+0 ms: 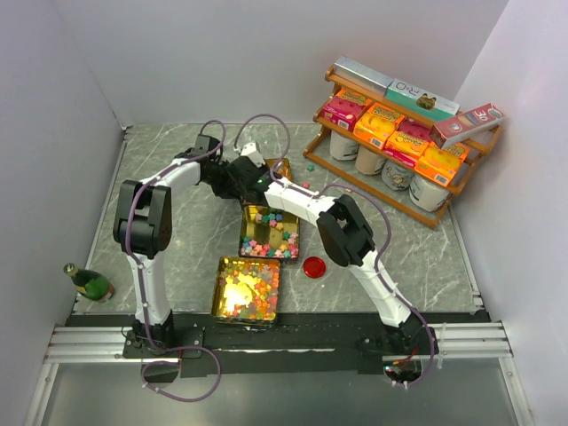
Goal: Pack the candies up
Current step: Scoop the fake candies from the storage box.
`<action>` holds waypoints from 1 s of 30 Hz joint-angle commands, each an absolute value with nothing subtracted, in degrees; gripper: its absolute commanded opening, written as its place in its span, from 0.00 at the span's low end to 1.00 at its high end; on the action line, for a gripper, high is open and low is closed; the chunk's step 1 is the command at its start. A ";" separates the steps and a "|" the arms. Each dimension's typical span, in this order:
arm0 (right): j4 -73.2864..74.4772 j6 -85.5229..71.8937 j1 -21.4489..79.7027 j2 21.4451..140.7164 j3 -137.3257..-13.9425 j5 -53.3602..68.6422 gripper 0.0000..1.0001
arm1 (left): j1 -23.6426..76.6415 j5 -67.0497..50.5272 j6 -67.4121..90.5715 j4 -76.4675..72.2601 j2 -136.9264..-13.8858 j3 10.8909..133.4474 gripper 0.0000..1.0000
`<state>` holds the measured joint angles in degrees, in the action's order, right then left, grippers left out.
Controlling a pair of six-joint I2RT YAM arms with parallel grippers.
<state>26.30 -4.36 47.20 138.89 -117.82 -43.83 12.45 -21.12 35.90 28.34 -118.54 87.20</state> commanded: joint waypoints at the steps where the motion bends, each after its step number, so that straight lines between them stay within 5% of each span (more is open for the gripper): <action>1: 34.70 -13.78 48.17 138.87 -119.53 -34.64 0.00 | 13.36 -24.00 39.82 28.83 -117.95 85.08 0.01; 23: 43.07 -27.59 41.84 138.26 -123.22 -15.73 0.00 | 13.71 -21.62 38.67 27.25 -114.35 82.88 0.01; 30: 40.70 -29.35 40.34 135.09 -120.94 -16.17 0.00 | 13.80 -20.13 38.15 28.30 -111.89 84.28 0.25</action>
<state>39.22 -24.27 40.27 138.74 -121.82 -22.37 12.95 -19.09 36.49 26.06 -116.07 83.94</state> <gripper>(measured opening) 0.049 0.231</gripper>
